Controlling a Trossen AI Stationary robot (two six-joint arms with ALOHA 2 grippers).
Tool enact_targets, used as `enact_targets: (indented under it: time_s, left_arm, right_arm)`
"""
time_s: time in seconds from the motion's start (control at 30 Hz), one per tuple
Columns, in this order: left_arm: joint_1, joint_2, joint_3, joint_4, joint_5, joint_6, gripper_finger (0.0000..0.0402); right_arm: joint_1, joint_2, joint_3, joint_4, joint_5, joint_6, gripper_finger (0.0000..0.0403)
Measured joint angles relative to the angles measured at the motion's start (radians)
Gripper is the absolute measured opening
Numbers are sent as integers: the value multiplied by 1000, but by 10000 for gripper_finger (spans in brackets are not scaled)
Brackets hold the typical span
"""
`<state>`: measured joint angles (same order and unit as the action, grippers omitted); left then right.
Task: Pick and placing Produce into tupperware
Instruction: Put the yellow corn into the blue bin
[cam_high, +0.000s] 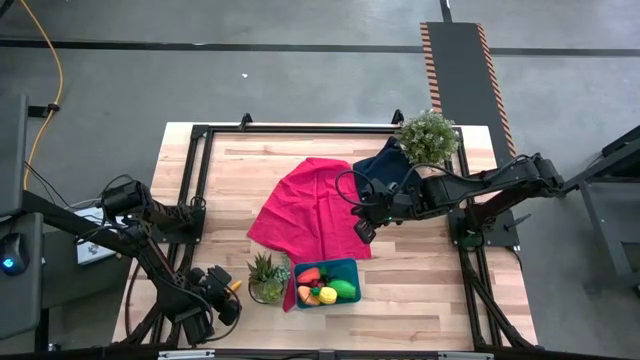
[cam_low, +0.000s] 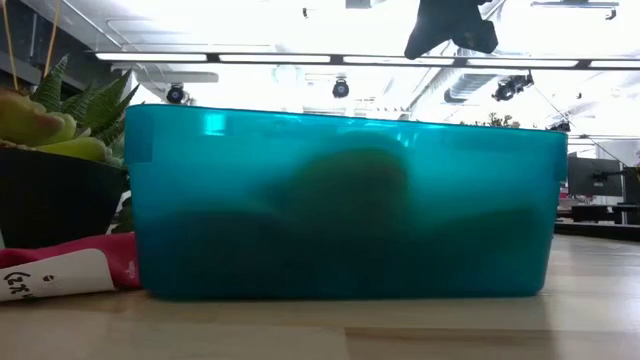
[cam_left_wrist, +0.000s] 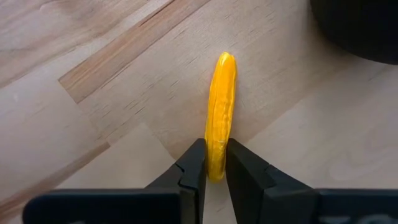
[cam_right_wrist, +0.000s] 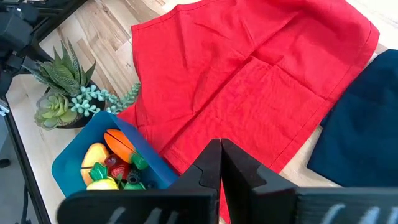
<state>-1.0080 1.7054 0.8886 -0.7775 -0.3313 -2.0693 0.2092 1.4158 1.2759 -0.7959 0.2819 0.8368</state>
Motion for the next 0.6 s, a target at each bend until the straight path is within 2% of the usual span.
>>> enact_targets:
  time_s: [0.6]
  left_arm:
    - [0,-37,1,20,-31,0,44]
  right_arm:
    - [0,0,0,0,-1,-7,2]
